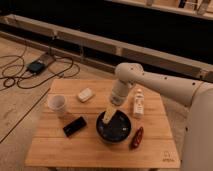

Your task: Place the bottle in the ceramic bowl

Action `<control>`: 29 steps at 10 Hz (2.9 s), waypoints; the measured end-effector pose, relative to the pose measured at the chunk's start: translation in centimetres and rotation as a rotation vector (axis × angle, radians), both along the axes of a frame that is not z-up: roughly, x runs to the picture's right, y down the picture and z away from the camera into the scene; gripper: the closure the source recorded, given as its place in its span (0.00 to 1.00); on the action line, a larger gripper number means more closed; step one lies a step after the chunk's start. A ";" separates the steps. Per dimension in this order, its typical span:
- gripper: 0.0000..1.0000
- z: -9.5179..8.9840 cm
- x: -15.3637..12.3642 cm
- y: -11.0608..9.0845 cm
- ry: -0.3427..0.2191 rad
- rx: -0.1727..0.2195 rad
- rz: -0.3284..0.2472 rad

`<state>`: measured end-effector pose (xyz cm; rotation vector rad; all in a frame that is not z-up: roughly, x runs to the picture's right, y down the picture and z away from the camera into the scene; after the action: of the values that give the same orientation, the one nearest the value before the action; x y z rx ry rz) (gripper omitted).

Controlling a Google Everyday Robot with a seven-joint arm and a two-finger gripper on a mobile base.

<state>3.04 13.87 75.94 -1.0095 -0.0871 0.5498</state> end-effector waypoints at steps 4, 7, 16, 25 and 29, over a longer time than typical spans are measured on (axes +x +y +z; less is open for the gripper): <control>0.20 0.0 0.0 0.0 0.000 0.000 0.000; 0.20 0.0 0.0 0.0 0.000 0.000 0.000; 0.20 0.0 0.0 0.0 0.000 0.000 0.000; 0.20 2.8 3.1 -1.1 0.106 0.012 0.004; 0.20 6.5 8.7 -2.3 0.296 0.018 0.048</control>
<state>11.71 11.60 82.42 -0.9009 0.1471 0.7353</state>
